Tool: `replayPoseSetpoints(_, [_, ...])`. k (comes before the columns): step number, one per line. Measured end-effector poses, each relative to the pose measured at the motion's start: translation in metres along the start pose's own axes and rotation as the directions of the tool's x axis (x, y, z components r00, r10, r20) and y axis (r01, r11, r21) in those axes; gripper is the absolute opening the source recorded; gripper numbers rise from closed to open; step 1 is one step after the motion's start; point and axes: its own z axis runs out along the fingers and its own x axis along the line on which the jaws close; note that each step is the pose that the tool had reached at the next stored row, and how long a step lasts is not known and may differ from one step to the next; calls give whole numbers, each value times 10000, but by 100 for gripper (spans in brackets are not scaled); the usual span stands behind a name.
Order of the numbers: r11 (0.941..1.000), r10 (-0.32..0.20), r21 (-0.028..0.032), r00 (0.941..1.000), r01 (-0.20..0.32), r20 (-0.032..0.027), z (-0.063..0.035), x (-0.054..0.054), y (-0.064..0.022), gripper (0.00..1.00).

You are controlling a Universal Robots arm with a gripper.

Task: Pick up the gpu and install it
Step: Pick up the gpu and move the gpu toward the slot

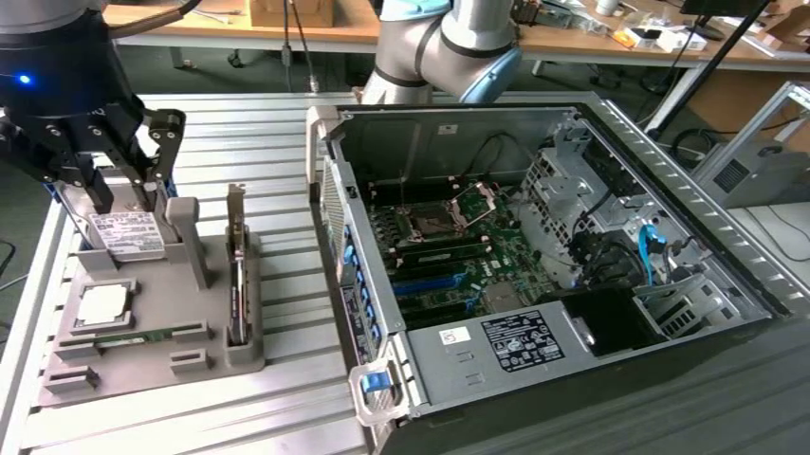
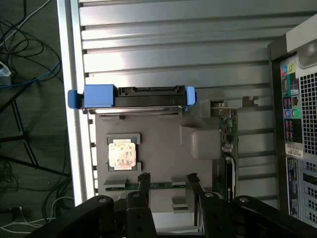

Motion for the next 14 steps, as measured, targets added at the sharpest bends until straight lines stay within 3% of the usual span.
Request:
replayPoseSetpoints(7, [10000,1,3,10000,-1,0,4,-18,-6,42])
replayPoseSetpoints(11, [10000,11,5,10000,-11,-2,10,-40,-115,42])
replayPoseSetpoints(14, [10000,13,7,10000,-13,-25,45,-214,-154,42])
